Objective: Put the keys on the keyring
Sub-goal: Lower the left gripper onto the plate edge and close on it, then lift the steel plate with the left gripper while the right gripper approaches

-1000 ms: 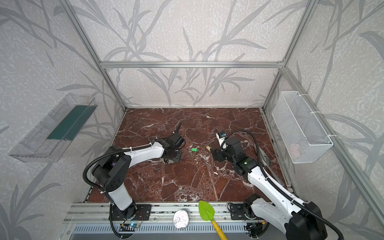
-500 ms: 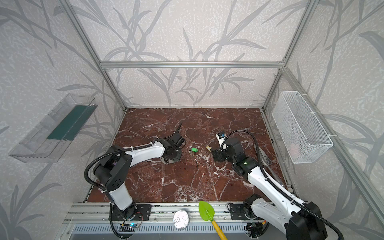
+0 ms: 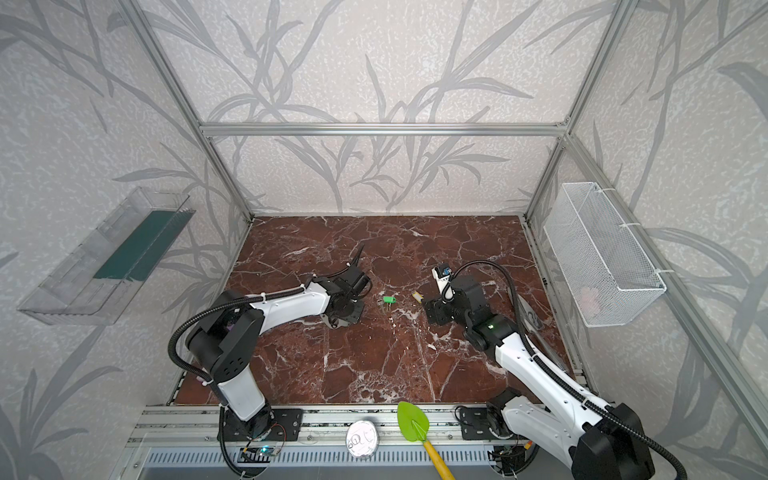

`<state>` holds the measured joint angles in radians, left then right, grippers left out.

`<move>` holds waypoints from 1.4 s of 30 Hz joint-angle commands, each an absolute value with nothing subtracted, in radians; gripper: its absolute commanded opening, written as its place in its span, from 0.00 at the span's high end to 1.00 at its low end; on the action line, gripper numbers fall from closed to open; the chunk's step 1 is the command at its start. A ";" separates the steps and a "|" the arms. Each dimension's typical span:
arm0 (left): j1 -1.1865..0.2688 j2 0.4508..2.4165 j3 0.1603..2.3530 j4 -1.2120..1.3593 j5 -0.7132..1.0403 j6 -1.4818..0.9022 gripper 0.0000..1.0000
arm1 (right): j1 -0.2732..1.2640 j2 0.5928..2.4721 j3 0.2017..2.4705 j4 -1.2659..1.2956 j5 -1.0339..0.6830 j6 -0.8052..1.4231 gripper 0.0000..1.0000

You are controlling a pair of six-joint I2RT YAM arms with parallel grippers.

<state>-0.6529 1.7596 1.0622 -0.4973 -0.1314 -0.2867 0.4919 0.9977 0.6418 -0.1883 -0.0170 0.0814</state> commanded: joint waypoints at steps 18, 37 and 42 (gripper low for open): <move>-0.682 1.028 0.777 -0.122 0.241 -0.123 1.00 | 0.593 0.922 0.669 -0.104 -0.197 0.148 0.19; -0.682 0.988 0.656 0.169 0.560 -0.152 1.00 | 0.730 0.906 0.643 0.123 -0.322 0.208 0.34; -0.683 0.976 0.628 0.246 0.591 -0.180 1.00 | 0.733 0.904 0.639 0.131 -0.324 0.206 0.42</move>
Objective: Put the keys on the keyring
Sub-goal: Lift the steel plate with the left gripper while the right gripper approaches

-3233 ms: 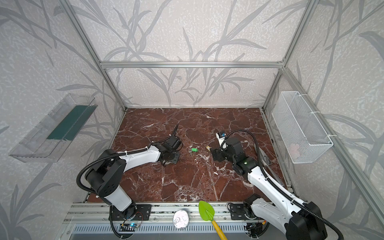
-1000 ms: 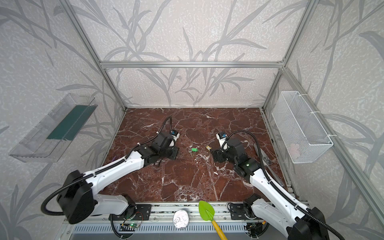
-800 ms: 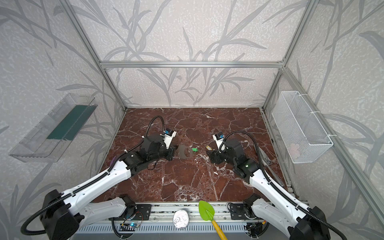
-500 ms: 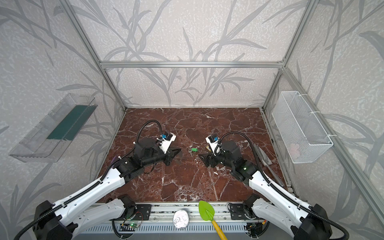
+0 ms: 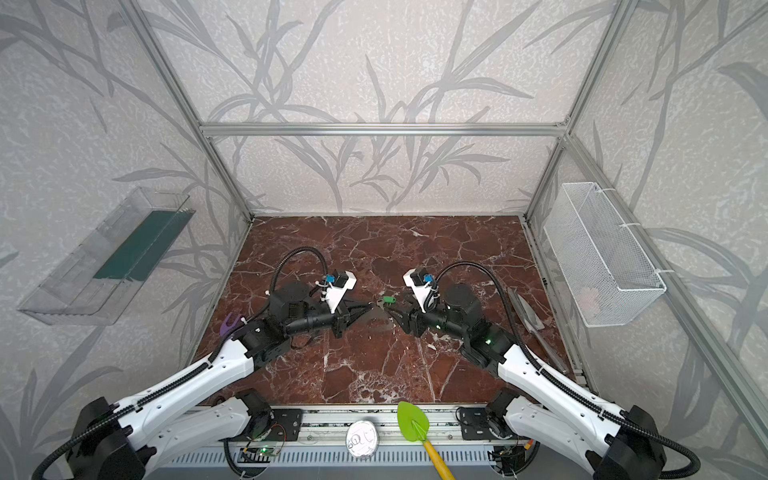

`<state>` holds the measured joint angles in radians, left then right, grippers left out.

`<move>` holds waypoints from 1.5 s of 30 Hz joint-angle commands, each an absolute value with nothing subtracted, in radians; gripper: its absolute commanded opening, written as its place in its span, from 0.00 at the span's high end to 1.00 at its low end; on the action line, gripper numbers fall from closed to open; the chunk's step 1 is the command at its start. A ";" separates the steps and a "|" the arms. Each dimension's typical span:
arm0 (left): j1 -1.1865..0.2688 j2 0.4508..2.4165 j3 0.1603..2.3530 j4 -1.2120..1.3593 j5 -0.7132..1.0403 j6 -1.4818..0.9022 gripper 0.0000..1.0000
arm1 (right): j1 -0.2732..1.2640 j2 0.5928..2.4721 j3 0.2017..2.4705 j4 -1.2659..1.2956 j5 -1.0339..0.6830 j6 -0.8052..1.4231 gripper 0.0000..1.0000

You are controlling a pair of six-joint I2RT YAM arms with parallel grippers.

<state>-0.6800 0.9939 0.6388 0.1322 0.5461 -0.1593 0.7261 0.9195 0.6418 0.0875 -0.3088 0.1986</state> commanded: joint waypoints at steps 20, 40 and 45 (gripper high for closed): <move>-0.742 0.929 0.556 0.338 0.232 -0.243 1.00 | 0.752 0.930 0.695 -0.064 -0.033 0.117 0.84; -1.055 0.949 0.569 0.266 -0.429 0.005 1.00 | 0.606 1.165 0.745 -0.179 0.018 0.048 0.59; -1.098 0.985 0.577 0.282 -0.481 0.060 1.00 | 0.605 1.220 0.758 -0.165 0.023 0.042 0.56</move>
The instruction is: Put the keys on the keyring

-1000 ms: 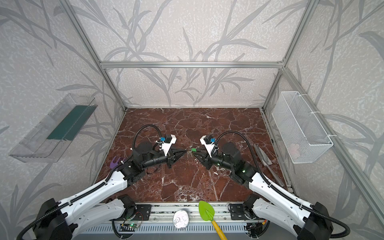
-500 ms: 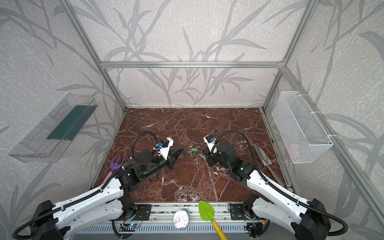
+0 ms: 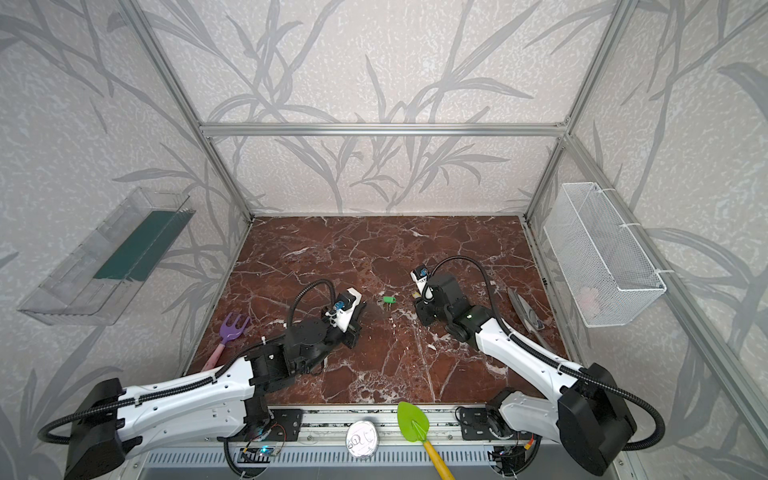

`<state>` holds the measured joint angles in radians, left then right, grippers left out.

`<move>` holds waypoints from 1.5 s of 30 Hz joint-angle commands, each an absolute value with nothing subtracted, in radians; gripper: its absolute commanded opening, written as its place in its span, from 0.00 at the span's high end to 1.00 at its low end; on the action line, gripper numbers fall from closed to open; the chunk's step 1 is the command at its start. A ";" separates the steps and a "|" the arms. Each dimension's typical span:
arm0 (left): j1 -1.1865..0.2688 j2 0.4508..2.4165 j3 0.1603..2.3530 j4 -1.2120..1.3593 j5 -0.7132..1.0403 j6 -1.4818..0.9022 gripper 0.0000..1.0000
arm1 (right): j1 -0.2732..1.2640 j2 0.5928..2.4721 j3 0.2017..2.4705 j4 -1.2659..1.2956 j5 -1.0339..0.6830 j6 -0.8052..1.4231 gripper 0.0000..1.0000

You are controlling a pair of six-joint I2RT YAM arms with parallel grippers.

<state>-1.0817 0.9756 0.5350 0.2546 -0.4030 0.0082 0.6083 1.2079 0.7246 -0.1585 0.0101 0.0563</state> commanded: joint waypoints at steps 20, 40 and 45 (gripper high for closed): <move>-1.152 1.022 0.561 0.367 -0.483 0.133 1.00 | 0.612 0.974 0.669 -0.004 -0.384 0.040 0.48; -1.160 1.028 0.571 0.398 -0.451 0.118 1.00 | 0.804 1.011 0.746 -0.027 -0.302 0.006 0.57; -1.164 1.024 0.570 0.405 -0.443 0.117 1.00 | 0.804 1.006 0.728 0.004 -0.300 0.017 0.69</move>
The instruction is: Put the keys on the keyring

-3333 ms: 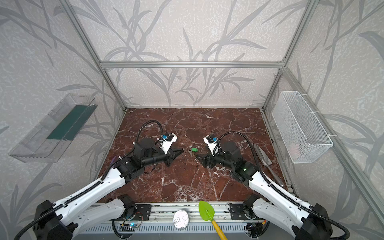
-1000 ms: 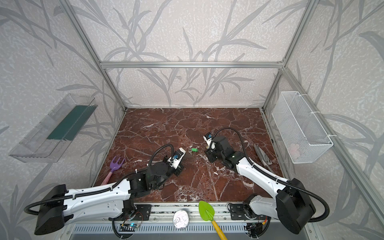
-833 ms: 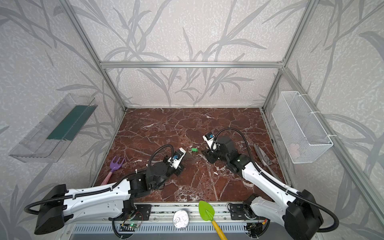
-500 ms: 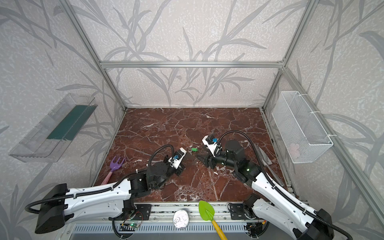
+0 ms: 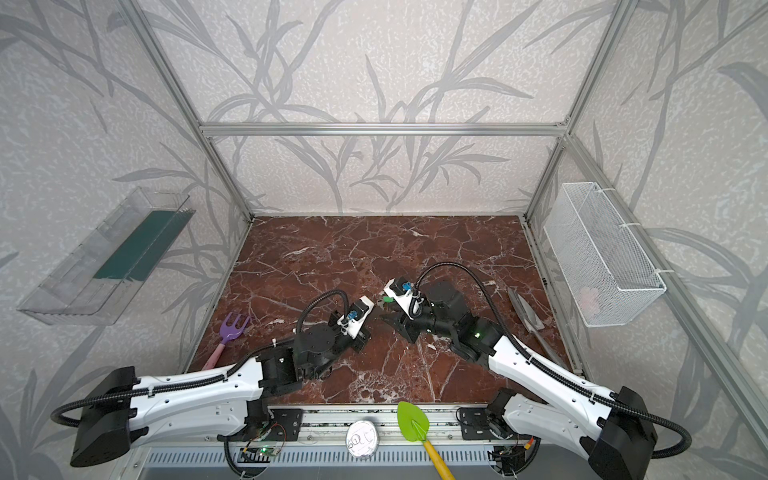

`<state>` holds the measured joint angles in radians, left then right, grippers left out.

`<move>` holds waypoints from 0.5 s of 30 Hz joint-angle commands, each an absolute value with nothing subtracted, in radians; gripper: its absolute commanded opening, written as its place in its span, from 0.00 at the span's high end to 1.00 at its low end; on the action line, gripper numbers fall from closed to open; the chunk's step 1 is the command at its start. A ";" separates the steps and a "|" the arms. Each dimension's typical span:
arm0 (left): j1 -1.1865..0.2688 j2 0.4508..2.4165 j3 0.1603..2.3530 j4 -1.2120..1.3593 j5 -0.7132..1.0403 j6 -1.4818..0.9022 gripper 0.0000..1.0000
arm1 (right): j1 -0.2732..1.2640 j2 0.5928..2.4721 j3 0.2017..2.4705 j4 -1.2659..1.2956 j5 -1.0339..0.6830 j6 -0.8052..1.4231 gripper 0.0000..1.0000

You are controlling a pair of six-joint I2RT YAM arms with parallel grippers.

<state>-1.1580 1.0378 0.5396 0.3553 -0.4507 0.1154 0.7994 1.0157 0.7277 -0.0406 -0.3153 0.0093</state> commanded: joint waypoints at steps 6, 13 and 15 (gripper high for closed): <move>-1.164 1.022 0.565 0.421 -0.441 0.114 1.00 | 0.806 1.015 0.724 0.010 -0.333 0.014 0.89; -1.165 1.008 0.552 0.445 -0.455 0.103 1.00 | 0.826 1.006 0.695 0.026 -0.352 0.000 1.00; -1.165 1.000 0.542 0.463 -0.462 0.101 1.00 | 0.836 1.000 0.688 0.032 -0.357 -0.008 1.00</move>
<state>-1.1587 1.0302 0.5388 0.3767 -0.4480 0.1112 0.8131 1.0145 0.7090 0.0055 -0.3225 0.0071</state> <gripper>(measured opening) 0.049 0.045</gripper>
